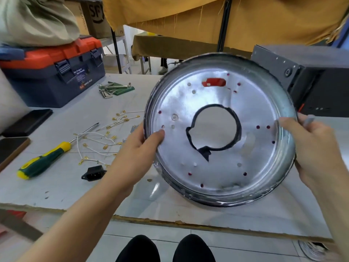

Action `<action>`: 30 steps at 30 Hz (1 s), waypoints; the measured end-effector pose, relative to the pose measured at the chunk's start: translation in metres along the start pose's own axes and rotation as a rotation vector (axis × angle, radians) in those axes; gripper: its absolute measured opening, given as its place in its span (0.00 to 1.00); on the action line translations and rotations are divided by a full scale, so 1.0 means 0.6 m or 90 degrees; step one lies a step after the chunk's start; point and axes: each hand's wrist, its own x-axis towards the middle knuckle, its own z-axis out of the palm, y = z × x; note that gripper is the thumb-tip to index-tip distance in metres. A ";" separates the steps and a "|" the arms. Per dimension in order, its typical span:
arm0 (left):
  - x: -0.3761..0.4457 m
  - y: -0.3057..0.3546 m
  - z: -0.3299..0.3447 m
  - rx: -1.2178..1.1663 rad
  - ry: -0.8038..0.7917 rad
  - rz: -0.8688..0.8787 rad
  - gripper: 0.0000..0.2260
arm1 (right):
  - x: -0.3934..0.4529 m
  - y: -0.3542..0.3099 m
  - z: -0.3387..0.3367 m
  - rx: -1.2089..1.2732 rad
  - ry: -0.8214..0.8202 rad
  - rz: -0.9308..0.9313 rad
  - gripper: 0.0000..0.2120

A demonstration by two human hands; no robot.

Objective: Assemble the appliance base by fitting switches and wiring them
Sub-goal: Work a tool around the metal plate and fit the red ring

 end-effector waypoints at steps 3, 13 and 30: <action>0.004 0.009 -0.001 -0.105 0.028 -0.001 0.07 | 0.002 -0.003 0.005 0.039 -0.006 -0.028 0.10; 0.014 0.020 -0.010 -0.155 0.053 0.023 0.08 | 0.006 -0.018 0.007 -0.007 -0.027 -0.084 0.09; 0.015 0.028 -0.013 -0.139 0.046 0.083 0.08 | 0.008 -0.035 -0.001 -0.066 0.006 -0.129 0.09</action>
